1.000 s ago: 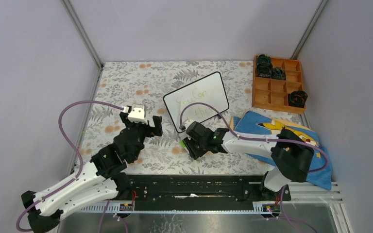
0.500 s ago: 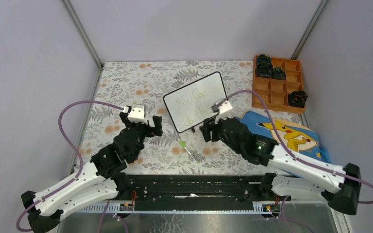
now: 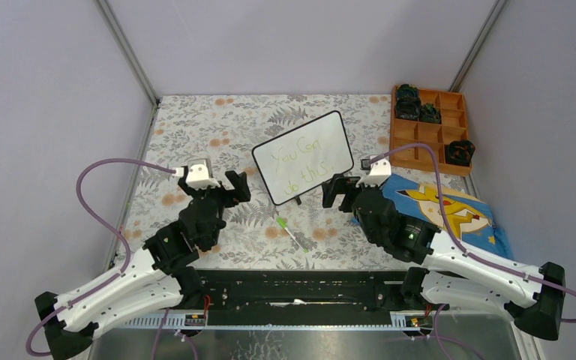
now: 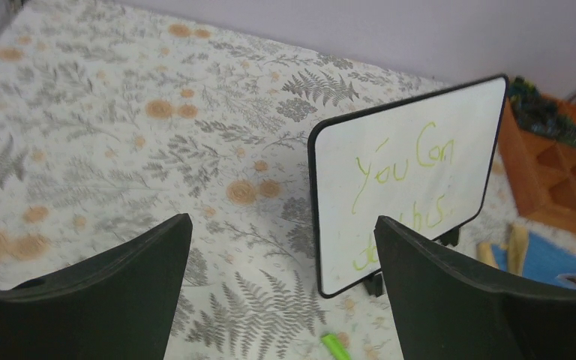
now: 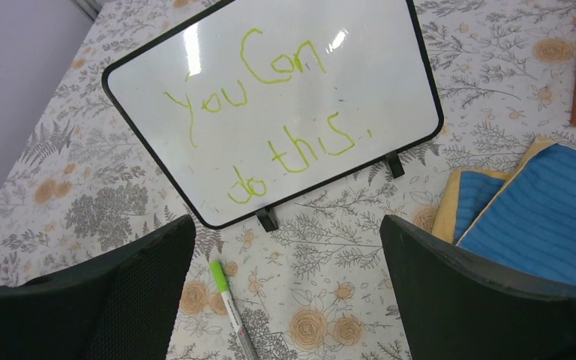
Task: Write a sentence on the whiteboard
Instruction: Reset both arms
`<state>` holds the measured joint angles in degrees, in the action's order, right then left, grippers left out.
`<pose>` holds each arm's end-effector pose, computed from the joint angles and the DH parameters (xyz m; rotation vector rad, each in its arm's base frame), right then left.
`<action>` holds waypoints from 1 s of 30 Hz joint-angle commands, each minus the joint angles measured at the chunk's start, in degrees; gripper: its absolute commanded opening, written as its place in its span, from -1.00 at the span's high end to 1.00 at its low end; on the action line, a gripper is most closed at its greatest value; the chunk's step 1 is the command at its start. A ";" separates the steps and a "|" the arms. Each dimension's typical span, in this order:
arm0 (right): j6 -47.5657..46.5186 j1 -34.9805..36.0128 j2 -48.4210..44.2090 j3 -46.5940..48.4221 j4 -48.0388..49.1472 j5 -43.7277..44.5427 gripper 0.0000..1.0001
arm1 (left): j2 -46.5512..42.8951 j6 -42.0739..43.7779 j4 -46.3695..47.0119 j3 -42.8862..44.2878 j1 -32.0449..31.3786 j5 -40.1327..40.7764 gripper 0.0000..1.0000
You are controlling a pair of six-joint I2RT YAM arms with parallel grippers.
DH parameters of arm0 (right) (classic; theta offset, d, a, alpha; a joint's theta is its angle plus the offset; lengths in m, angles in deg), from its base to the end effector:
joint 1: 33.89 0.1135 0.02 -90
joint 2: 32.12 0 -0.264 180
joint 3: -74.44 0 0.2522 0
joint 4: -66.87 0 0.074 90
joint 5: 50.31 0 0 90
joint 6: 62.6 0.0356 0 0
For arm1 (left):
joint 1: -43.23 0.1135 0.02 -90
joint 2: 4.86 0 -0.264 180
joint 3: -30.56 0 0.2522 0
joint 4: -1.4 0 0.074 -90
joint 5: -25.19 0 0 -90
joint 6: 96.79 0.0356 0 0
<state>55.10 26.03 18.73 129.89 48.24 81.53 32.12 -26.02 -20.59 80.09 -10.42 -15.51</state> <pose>0.1219 0.1631 0.3141 0.0158 1.7740 0.4500 0.1113 -0.1058 0.3112 -0.1185 1.6781 -0.2104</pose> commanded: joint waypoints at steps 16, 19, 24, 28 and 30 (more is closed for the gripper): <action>-2.49 0.01 -10.16 -5.56 6.90 3.95 -1.00 | -3.09 -22.63 -22.93 7.84 -0.32 -4.61 -0.97; -4.63 0.00 -9.44 -3.11 7.05 2.89 -1.00 | -6.00 -17.11 -16.70 5.24 -0.38 -5.69 -0.97; -10.50 -0.06 -0.64 7.33 1.51 7.93 -1.00 | 2.58 -13.34 -17.33 14.33 -0.35 -3.25 -0.98; -13.42 -1.45 7.25 17.29 -2.96 8.67 -1.00 | 8.51 -13.99 -19.20 22.08 -0.34 -6.51 -0.98; -11.20 -3.33 10.71 21.89 -5.64 4.95 -1.00 | 9.69 -11.42 -17.99 23.46 -0.36 -7.94 -0.98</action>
<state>44.74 25.33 24.85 142.89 46.63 87.13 40.16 -42.17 -40.94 99.57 -10.42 -20.84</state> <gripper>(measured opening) 0.995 0.987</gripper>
